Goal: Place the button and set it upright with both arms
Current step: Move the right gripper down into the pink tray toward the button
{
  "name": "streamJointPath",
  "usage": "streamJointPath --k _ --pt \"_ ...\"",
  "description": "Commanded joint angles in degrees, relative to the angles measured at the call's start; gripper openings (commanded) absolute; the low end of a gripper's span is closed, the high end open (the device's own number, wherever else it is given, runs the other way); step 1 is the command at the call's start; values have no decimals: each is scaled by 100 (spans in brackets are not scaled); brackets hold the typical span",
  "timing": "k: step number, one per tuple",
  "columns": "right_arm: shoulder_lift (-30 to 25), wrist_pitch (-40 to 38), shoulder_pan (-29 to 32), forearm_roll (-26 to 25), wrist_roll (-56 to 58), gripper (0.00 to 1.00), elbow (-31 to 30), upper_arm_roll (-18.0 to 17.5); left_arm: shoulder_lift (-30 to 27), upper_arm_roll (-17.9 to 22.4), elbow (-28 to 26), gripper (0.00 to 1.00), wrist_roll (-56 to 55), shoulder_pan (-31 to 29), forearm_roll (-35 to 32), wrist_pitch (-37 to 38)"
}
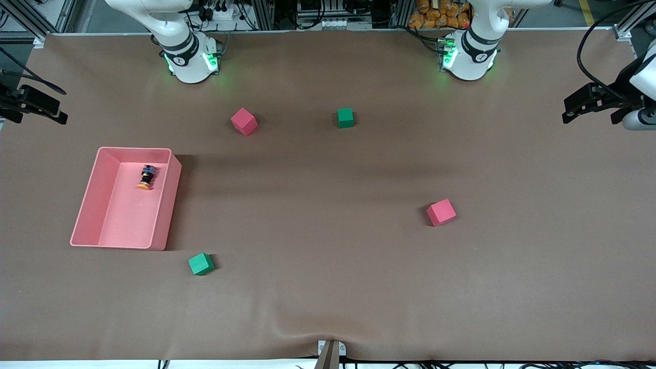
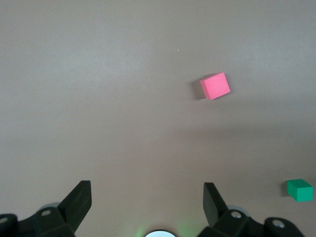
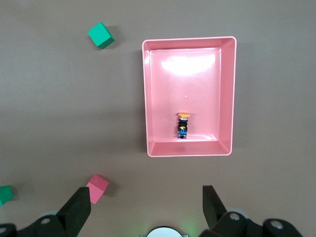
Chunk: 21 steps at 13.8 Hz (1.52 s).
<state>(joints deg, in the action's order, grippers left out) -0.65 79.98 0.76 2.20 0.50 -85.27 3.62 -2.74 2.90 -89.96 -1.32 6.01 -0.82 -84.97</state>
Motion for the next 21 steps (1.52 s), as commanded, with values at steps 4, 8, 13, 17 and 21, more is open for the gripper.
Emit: streamJointPath --k 4,8,13,17,21 --pt "21 -88 3 -71 55 100 98 -10 36 0 146 100 79 -21 -85 103" --pt "21 -88 -6 -71 55 100 98 -10 28 44 146 100 88 -38 -24 104" --pt "47 -88 -85 -71 47 100 81 -19 80 36 128 100 -18 -29 -15 42" --pt "546 -27 -270 -80 64 100 -147 -10 160 36 84 100 -18 -170 -50 86" --pt "1163 236 -200 -141 90 100 -453 -10 142 36 137 100 -18 -179 -50 33"
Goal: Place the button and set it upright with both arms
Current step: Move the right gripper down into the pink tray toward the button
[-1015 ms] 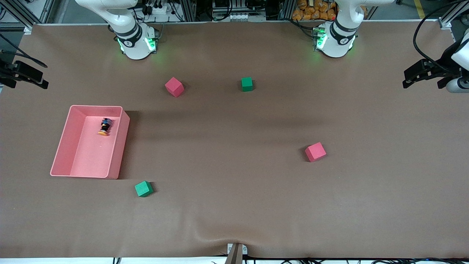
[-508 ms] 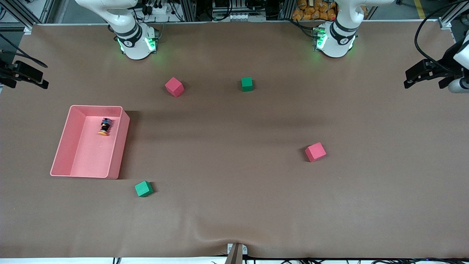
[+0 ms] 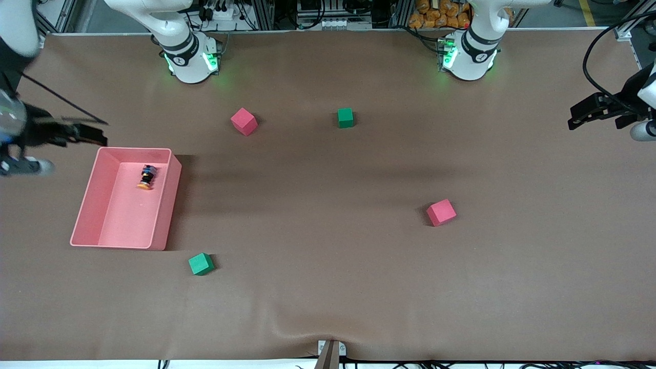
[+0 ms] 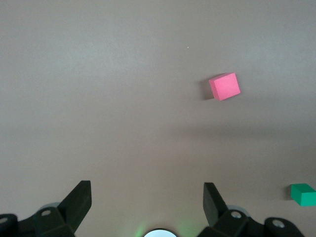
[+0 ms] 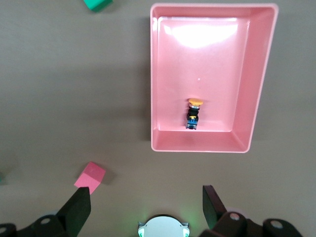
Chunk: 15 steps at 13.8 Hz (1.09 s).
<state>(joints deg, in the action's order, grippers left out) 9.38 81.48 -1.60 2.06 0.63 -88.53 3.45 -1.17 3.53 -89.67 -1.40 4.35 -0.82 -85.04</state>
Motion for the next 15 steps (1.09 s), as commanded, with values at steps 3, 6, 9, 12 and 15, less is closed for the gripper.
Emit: streamJointPath --k 3,6,9,12,15 --pt "179 411 274 -276 516 100 -566 15 -24 -27 116 100 -1 -22 -33 31" --pt "65 1069 371 -311 570 100 -1286 24 -24 -27 116 100 -1 -13 -15 -39" --pt "-478 2211 433 -337 596 100 -2480 32 -41 -27 116 100 -1 -22 -24 -39" --pt "-779 3416 511 -443 632 100 -3581 33 -41 -27 125 100 -1 -22 -15 -39" --pt "-639 3804 687 -452 728 100 -3890 24 -15 -27 116 100 -9 -13 -15 -118"
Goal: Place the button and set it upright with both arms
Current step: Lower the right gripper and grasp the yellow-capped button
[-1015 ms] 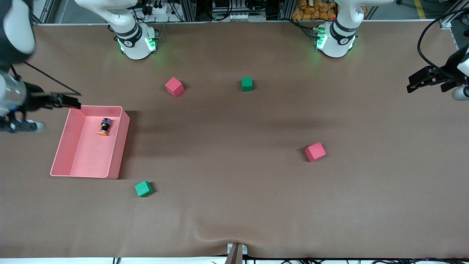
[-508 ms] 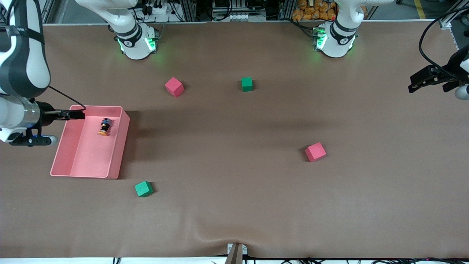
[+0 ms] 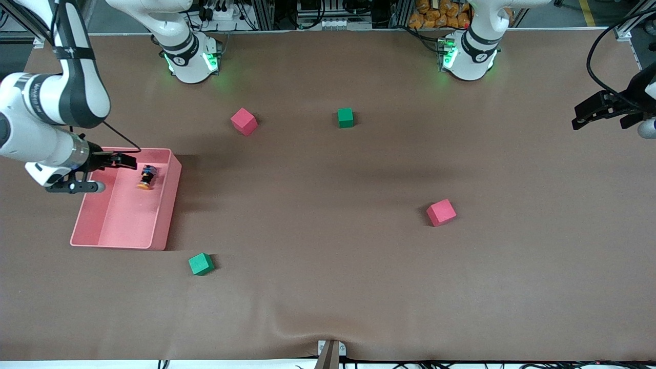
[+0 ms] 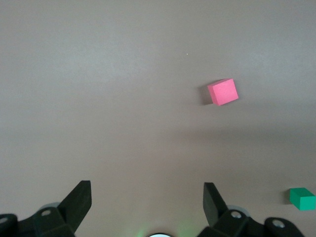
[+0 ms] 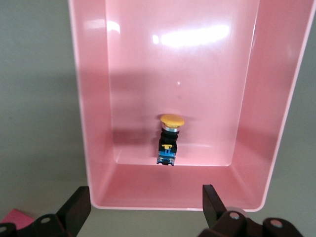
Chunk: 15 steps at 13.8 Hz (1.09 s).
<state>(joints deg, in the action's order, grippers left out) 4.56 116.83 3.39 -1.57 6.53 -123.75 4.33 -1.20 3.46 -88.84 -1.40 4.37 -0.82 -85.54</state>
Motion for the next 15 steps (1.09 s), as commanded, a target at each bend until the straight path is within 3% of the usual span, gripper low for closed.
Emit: streamJointPath --k 1,9,15 --pt "-149 497 180 -89 138 100 -517 -64 -12 -21 34 100 -1 -24 -24 -120" --pt "-70 2158 189 -89 138 100 -1414 -55 24 -30 34 100 -18 11 -6 -173" --pt "246 2354 189 -89 68 100 -1415 -55 -29 -30 34 100 -1 -24 3 -182"
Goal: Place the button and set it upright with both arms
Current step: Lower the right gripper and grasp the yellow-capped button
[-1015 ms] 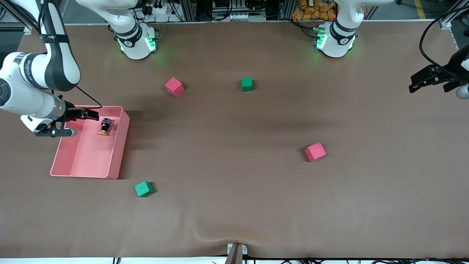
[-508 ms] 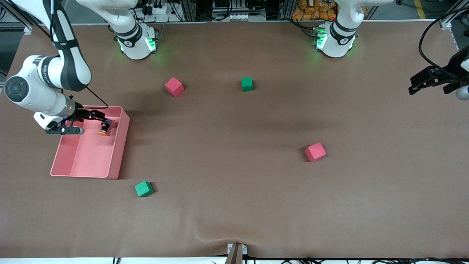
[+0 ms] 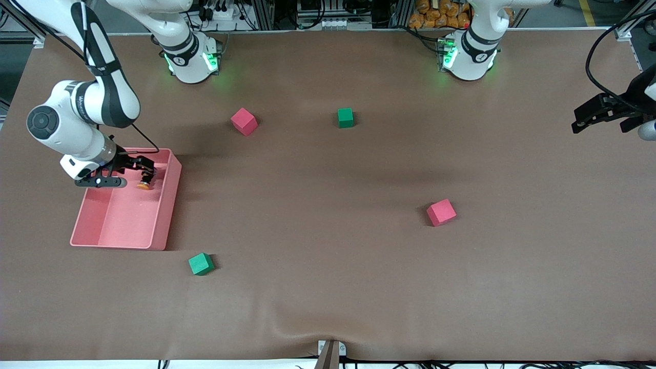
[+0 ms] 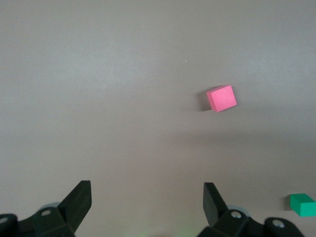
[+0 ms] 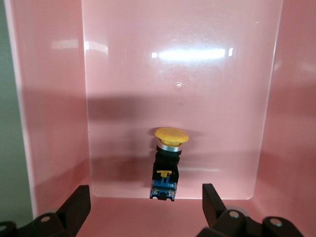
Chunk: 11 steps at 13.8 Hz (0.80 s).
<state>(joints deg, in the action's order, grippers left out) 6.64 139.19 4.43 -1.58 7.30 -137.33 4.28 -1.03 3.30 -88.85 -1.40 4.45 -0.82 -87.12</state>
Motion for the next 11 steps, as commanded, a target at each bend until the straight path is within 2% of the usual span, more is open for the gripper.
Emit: streamJointPath --k 1,11 --pt "74 118 85 -80 -18 100 -57 -59 -64 -14 34 100 17 -32 2 -24" --pt "523 785 225 -80 61 100 -74 -50 -29 30 122 100 87 -41 55 -24"
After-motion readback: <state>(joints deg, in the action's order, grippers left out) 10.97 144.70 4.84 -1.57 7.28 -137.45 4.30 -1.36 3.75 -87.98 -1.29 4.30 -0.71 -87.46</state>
